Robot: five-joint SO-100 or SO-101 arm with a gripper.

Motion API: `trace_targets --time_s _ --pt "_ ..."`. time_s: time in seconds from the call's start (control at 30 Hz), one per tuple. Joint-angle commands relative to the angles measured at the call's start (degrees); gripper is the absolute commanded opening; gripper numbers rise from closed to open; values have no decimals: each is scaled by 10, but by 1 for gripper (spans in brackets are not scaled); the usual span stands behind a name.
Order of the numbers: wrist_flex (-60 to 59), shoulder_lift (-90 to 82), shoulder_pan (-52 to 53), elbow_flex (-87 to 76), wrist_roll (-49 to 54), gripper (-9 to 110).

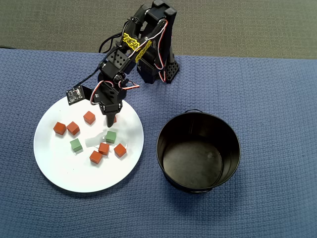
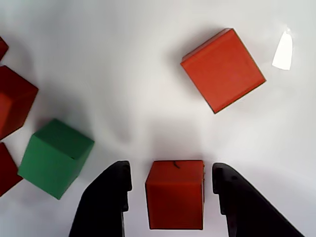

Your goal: Pick up the red cubes from the white plate and place them in the black recipient

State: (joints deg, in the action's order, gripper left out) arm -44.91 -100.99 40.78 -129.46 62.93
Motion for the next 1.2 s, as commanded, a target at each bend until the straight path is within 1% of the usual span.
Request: trace_targets --time_s 0.0,0.2,0.67,0.73,0.83,0.9,1.03,1.17 --pt "18 0 -8 12 12 9" --pt "17 -7 -22 -2 14 9" --pt "-35 -20 -44 1 10 11" --pt "-35 -22 -44 2 5 9" --pt "-34 -21 -44 5 0 0" --pt "-33 -22 -44 5 -4 0" --pt "-27 -43 -45 16 -44 0" --pt "-62 -107 -57 57 -121 0"
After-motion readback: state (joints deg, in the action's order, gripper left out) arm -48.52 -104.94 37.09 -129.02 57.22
